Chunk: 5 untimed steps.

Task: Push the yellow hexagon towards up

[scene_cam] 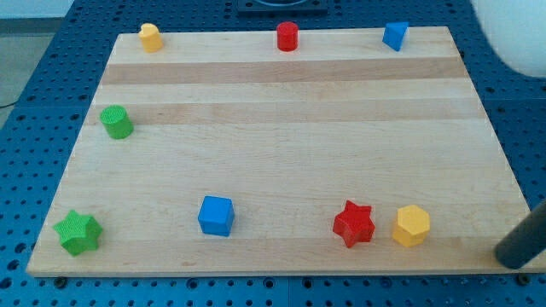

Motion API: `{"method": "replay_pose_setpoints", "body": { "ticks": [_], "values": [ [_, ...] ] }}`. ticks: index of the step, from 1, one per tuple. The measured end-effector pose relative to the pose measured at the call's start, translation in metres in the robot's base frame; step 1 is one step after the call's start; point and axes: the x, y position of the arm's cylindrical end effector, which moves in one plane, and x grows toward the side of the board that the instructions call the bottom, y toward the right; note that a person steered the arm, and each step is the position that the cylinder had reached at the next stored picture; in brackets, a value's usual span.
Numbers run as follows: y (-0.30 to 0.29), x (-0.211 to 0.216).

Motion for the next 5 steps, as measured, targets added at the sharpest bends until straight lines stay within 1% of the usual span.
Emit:
{"method": "replay_pose_setpoints", "body": {
  "ticks": [1, 2, 3, 5],
  "values": [
    [-0.048, 0.0],
    [-0.074, 0.0],
    [-0.071, -0.012],
    [-0.119, -0.011]
  ]
}}
